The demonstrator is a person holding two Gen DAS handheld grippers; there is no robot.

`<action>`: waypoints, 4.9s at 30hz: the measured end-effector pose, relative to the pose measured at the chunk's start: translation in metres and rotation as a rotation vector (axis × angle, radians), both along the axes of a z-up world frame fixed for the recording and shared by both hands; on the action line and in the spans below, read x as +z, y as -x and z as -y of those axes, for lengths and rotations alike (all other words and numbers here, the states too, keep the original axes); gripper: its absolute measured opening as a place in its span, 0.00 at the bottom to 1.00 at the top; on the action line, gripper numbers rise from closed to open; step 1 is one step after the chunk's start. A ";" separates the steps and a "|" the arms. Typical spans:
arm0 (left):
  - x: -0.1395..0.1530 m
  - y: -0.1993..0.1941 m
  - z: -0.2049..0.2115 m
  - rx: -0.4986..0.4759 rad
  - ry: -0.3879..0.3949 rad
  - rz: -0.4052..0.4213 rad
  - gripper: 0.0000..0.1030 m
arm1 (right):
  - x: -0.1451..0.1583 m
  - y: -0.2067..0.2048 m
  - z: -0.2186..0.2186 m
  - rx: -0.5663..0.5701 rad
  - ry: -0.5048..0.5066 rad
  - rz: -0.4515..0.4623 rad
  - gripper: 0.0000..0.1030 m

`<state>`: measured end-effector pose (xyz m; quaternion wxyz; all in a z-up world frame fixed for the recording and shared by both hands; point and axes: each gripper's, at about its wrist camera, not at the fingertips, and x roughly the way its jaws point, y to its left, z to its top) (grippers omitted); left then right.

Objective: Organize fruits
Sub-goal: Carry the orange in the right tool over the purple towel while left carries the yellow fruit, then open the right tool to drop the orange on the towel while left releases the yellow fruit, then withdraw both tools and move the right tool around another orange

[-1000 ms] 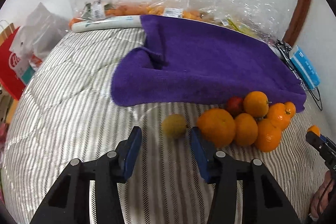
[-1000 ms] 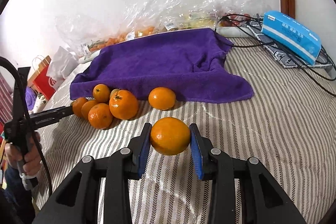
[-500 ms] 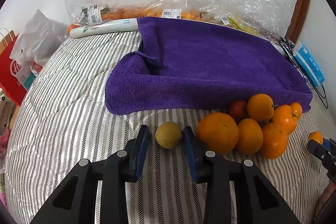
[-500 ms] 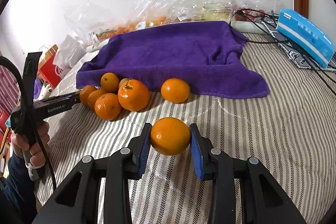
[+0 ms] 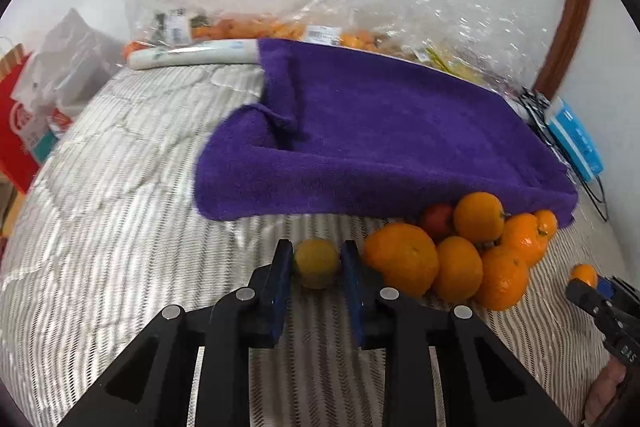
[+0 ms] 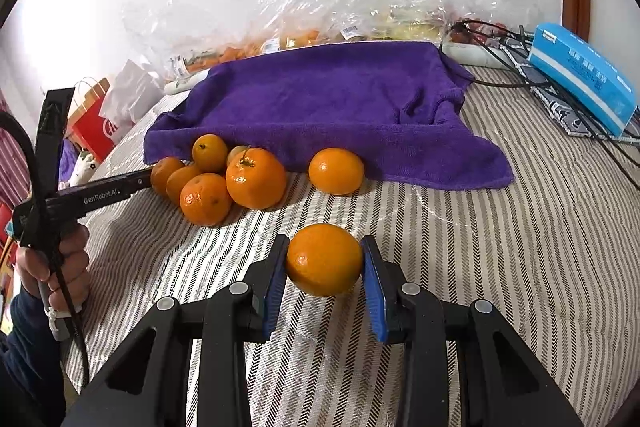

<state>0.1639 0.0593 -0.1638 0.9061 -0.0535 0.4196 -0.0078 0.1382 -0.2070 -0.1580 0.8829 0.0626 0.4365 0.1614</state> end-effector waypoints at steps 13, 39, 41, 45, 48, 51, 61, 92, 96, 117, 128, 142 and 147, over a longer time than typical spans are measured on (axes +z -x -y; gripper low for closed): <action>0.068 -0.005 0.003 -0.033 -0.020 0.108 0.23 | 0.063 -0.007 0.007 -0.061 0.026 0.117 0.35; 0.026 -0.089 0.023 -0.022 0.037 0.119 0.23 | 0.035 -0.133 -0.006 -0.097 -0.012 0.102 0.35; 0.022 -0.091 0.022 -0.014 0.039 0.114 0.23 | 0.028 -0.135 -0.006 -0.112 0.032 0.096 0.35; 0.020 -0.091 0.025 -0.017 0.032 0.112 0.23 | 0.026 -0.137 -0.004 -0.111 0.012 0.086 0.35; 0.019 -0.091 0.027 -0.019 0.035 0.109 0.23 | 0.025 -0.137 -0.005 -0.112 0.016 0.089 0.35; 0.017 -0.090 0.029 -0.021 0.011 0.110 0.23 | 0.023 -0.137 -0.007 -0.104 0.007 0.077 0.35; 0.007 -0.094 0.032 -0.021 0.003 0.072 0.23 | 0.013 -0.137 -0.018 -0.062 0.036 0.051 0.35; 0.012 -0.087 0.028 0.010 0.016 0.116 0.49 | 0.025 -0.122 -0.027 -0.071 0.092 0.154 0.73; 0.014 -0.087 0.027 0.037 0.009 0.121 0.50 | 0.027 -0.120 -0.025 -0.082 0.118 0.158 0.73; 0.030 -0.068 0.018 0.041 0.052 0.168 0.50 | 0.053 -0.107 -0.019 -0.080 0.040 0.143 0.62; 0.036 -0.043 0.007 0.039 0.087 0.188 0.55 | 0.045 -0.051 -0.019 -0.095 0.037 0.119 0.52; 0.022 0.012 -0.007 0.007 0.082 0.152 0.56 | -0.006 -0.055 -0.029 -0.091 0.143 -0.003 0.41; 0.016 0.009 0.002 -0.071 0.108 0.115 0.56 | -0.011 -0.062 -0.027 -0.095 0.128 -0.034 0.39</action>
